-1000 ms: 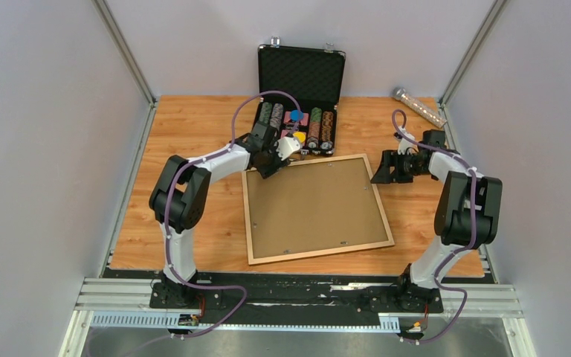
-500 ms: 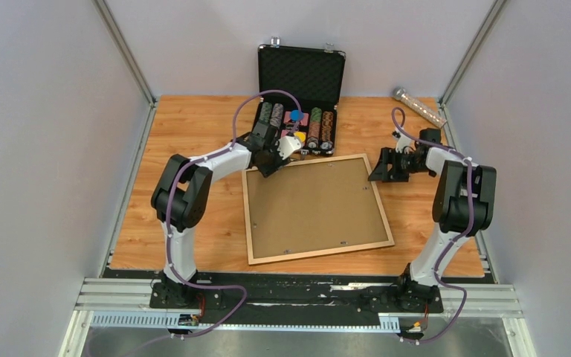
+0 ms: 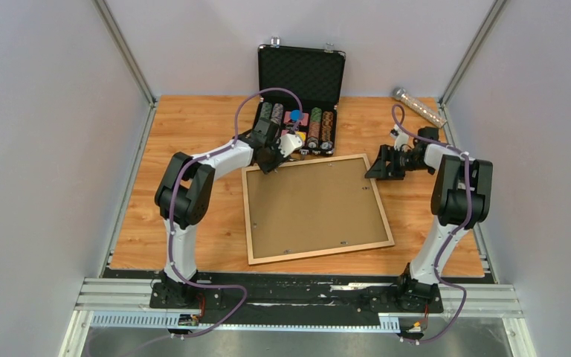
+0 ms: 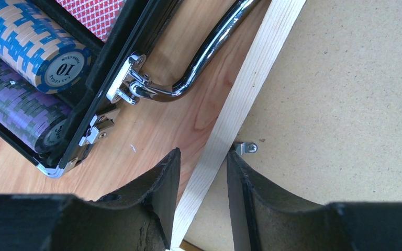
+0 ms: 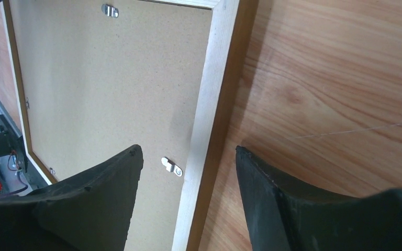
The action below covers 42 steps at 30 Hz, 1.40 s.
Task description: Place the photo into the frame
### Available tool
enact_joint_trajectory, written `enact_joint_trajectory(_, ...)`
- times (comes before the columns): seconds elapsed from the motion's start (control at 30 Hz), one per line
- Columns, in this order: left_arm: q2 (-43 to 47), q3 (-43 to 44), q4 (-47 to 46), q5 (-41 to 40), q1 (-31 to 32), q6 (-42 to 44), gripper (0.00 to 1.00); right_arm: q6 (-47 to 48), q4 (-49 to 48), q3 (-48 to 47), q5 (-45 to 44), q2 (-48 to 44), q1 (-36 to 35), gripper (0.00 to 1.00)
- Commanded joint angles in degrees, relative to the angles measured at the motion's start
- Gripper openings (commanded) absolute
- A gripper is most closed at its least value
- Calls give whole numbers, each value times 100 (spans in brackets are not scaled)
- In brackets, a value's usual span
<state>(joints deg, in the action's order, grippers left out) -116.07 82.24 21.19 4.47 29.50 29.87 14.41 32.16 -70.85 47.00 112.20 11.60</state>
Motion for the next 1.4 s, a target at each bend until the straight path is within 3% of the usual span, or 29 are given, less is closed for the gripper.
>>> enact_joint_trajectory(0.0, -110, 230, 48, 191, 19, -153, 48, 56, 81, -224, 303, 128, -98, 68)
enact_joint_trajectory(0.23, -171, 315, 139, 88, 143, -306, 54, 143, 215, -263, 410, 194, -233, 68)
enact_joint_trajectory(0.67, -228, 394, 92, -111, 271, -504, 54, 272, 353, -252, 374, 247, -307, 67)
enact_joint_trajectory(1.03, 250, 228, 114, -328, 274, -700, 57, 114, 308, -328, 77, 45, -303, 67)
enact_joint_trajectory(1.37, 949, -118, 416, 17, -38, -1004, 78, -42, -290, -183, -1020, -627, -466, 69)
